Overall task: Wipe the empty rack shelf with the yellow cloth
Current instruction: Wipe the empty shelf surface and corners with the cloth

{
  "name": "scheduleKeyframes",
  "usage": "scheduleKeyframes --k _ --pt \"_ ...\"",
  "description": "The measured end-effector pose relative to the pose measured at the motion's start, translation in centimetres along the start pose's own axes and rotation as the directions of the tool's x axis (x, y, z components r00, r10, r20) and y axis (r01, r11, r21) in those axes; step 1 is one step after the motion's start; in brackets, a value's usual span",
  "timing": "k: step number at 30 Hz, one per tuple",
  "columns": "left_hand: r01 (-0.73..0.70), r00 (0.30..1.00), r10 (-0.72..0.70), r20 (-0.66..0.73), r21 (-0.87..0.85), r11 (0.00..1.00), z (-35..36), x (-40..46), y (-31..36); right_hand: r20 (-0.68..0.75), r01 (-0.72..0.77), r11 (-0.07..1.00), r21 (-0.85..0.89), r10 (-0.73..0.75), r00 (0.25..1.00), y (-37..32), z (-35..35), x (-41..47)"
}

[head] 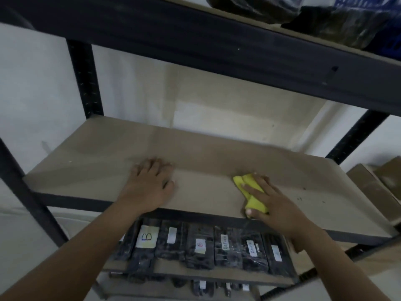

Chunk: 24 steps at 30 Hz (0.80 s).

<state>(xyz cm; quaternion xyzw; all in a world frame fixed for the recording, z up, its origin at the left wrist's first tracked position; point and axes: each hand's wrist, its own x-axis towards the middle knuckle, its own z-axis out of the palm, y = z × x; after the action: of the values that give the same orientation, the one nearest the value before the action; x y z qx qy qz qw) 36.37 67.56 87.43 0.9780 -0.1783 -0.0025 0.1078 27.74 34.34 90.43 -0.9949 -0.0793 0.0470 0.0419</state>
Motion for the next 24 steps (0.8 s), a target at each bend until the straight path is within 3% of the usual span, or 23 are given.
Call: scheduleKeyframes --k 9,13,18,24 --pt "0.000 0.999 0.003 -0.042 0.090 0.996 0.2 0.0 0.0 -0.086 -0.243 0.968 0.067 0.248 0.965 1.1 0.4 12.3" --pt "-0.016 0.997 0.025 -0.070 0.114 0.993 0.4 0.0 -0.3 -0.206 -0.280 0.958 0.056 0.285 0.936 0.2 -0.3 18.6" --pt "-0.028 0.996 0.038 -0.077 0.129 0.991 0.3 0.0 -0.3 -0.197 -0.017 0.997 0.075 0.032 0.980 -4.7 -0.1 21.9" --pt "-0.032 0.997 0.036 -0.066 0.058 0.998 0.1 -0.1 -0.6 -0.273 0.392 0.884 0.253 -0.324 0.906 -6.6 0.6 14.7"
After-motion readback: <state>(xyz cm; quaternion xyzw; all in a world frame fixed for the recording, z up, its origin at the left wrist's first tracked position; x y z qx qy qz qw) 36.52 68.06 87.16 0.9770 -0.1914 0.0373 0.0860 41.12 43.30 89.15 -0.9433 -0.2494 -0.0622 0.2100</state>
